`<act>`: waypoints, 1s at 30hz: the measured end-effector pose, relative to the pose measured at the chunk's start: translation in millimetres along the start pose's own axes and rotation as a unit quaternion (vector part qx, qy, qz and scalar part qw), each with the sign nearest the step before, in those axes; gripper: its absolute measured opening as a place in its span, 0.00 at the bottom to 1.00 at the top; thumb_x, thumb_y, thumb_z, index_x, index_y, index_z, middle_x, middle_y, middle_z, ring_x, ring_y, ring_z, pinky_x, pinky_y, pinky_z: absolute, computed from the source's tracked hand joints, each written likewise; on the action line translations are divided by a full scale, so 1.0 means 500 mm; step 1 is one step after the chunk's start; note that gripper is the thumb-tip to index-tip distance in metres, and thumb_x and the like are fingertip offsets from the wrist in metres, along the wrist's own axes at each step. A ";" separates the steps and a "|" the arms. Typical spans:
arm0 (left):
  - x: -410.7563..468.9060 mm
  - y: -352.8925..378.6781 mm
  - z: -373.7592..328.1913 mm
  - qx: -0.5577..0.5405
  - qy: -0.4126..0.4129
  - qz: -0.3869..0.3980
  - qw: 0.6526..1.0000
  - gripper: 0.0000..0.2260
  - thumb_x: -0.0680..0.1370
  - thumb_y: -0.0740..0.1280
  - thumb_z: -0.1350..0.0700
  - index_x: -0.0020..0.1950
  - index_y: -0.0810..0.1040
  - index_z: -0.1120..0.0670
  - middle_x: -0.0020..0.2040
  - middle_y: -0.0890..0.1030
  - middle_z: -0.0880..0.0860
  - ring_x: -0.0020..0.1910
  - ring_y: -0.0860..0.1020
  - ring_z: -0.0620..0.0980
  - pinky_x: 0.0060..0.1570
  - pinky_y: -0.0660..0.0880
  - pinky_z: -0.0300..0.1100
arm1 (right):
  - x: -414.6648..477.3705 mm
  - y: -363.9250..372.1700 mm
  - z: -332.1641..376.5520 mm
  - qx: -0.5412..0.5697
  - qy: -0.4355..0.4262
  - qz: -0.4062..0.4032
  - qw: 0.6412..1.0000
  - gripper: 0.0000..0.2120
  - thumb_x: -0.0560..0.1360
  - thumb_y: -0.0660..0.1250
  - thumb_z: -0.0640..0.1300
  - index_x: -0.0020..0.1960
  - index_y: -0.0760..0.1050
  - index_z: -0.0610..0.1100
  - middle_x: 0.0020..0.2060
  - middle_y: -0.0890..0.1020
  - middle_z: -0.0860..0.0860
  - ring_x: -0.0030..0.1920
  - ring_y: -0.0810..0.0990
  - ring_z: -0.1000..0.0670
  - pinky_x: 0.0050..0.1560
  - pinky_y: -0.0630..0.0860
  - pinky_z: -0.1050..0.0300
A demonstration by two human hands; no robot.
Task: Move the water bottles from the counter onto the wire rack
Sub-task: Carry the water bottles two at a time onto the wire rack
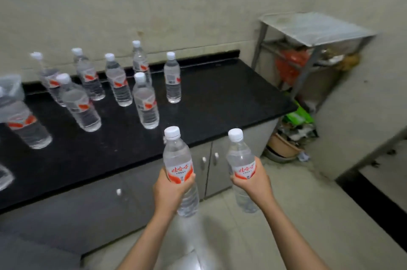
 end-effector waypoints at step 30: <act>0.115 1.215 -0.442 -0.021 0.121 0.282 0.952 0.34 0.47 0.69 0.38 0.49 0.74 0.52 0.46 0.80 0.53 0.45 0.79 0.53 0.50 0.76 0.48 | 0.505 -0.894 -0.264 0.067 0.067 -0.231 0.968 0.22 0.59 0.76 0.41 0.46 0.69 0.55 0.43 0.81 0.55 0.48 0.80 0.50 0.51 0.76 0.53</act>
Point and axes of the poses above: each hand's wrist, its own x-axis towards the middle knuckle, its own y-axis out of the palm, z = x × y, the point moved 7 cm from there along x, towards the middle knuckle
